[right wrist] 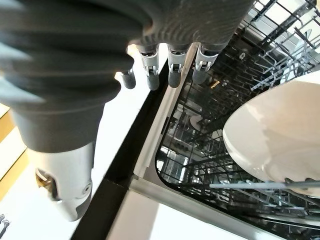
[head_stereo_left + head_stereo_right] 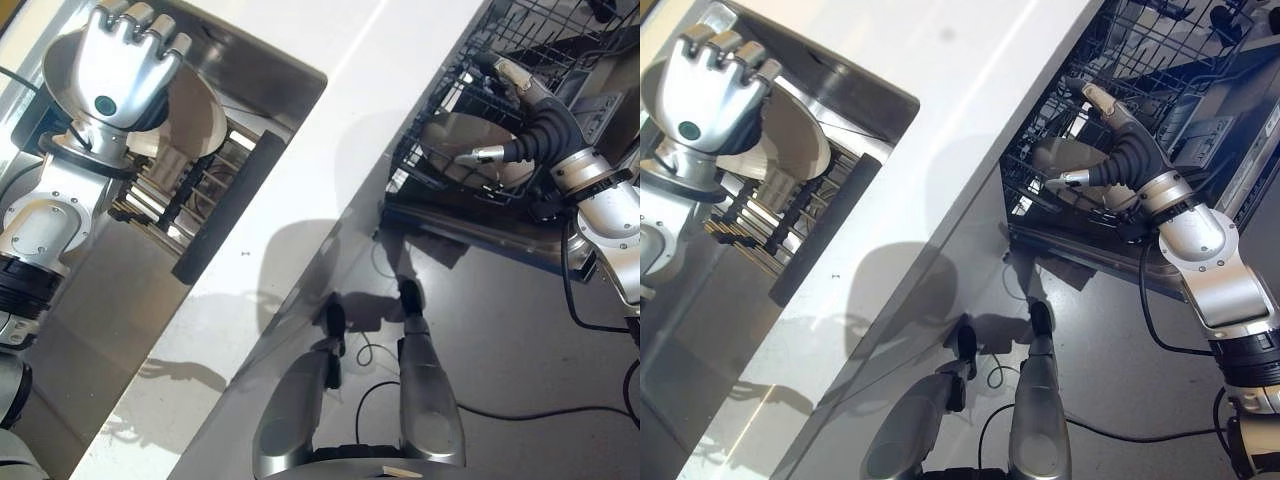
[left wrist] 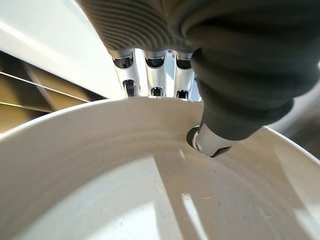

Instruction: Pick up plates and place into dishwasher.

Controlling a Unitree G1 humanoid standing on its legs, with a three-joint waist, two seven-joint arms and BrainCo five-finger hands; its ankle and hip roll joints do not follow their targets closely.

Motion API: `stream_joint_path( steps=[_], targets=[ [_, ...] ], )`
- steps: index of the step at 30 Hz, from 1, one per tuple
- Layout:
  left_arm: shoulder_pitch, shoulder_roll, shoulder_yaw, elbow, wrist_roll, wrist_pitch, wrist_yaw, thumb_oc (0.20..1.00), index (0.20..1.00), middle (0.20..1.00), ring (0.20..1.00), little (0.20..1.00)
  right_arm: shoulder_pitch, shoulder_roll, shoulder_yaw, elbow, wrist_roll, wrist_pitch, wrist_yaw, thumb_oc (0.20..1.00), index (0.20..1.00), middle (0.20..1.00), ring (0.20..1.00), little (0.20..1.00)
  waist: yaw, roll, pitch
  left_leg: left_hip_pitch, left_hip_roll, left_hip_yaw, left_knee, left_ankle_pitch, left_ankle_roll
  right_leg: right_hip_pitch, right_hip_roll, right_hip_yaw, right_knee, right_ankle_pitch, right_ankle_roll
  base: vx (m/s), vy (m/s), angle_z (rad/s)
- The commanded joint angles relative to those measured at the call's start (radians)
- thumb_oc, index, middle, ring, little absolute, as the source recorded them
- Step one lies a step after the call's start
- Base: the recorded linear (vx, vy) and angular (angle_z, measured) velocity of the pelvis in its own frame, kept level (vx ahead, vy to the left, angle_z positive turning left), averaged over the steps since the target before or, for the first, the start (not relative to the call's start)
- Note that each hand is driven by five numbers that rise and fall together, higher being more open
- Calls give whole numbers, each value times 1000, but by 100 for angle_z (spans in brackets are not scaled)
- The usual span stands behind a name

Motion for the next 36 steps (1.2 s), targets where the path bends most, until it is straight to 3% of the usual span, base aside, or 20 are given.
stream_joint_path(
  steps=[1, 7, 12, 20, 24, 29, 32, 36],
  targets=[
    [86, -10, 157, 34, -100, 103, 160, 200, 200, 200, 200, 200, 71, -31, -78, -73, 31, -37, 2, 1000, 1000, 1000, 1000, 1000, -5, -4, -138, -9, -17, -37, 33, -21, -22, 54, -64, -64, 18, -45, -5, 33, -5, 2],
    [163, -44, 327, -11, -170, 117, 293, 200, 200, 200, 200, 200, 93, -13, -99, -74, 28, -31, 17, 1000, 1000, 1000, 1000, 1000, 14, -10, -176, 31, -16, -49, 14, -26, -20, 92, -69, -78, 13, -60, -9, 37, -14, 8],
    [209, -75, 441, -67, -215, 108, 332, 200, 200, 200, 200, 200, 110, -2, -118, -86, 33, -19, 31, 1000, 1000, 1000, 1000, 1000, 18, -14, -211, 67, -11, -57, -8, -28, -21, 124, -69, -86, 7, -72, -12, 29, -21, 7],
    [317, -147, 569, -122, -312, 8, 377, 200, 200, 200, 200, 200, 171, 29, -190, -130, 27, -111, -17, 1000, 1000, 1000, 1000, 1000, 20, -27, -269, 125, 5, -64, -50, -33, -22, 175, -56, -89, -8, -93, -14, 16, -33, -1],
    [355, -181, 600, -150, -370, -50, 358, 200, 200, 200, 200, 200, 169, 57, -219, -168, 39, -177, -81, 1000, 1000, 1000, 1000, 1000, 26, -39, -300, 157, 16, -68, -65, -39, -21, 206, -49, -94, -14, -105, -13, 8, -71, -3],
    [380, -235, 599, -193, -472, -137, 291, 200, 200, 200, 200, 200, 143, 112, -195, -229, 102, -235, -13, 1000, 1000, 1000, 1000, 1000, 48, -60, -344, 197, 31, -81, -85, -46, -19, 257, -41, -110, -32, -118, -10, -11, -125, -1],
    [369, -302, 566, -238, -514, -169, 251, 200, 200, 200, 200, 200, 99, 174, -113, -278, 102, -220, 26, 1000, 1000, 1000, 1000, 1000, 78, -77, -376, 221, 43, -101, -100, -40, -19, 293, -33, -129, -46, -123, -12, -8, -163, 13],
    [342, -382, 512, -284, -535, -185, 178, 200, 200, 200, 200, 200, 15, 278, 49, -326, 87, -141, 27, 1000, 1000, 1000, 1000, 1000, 119, -97, -412, 255, 56, -136, -135, -17, -19, 334, -16, -160, -46, -131, -17, -22, -170, 20]
  ],
)
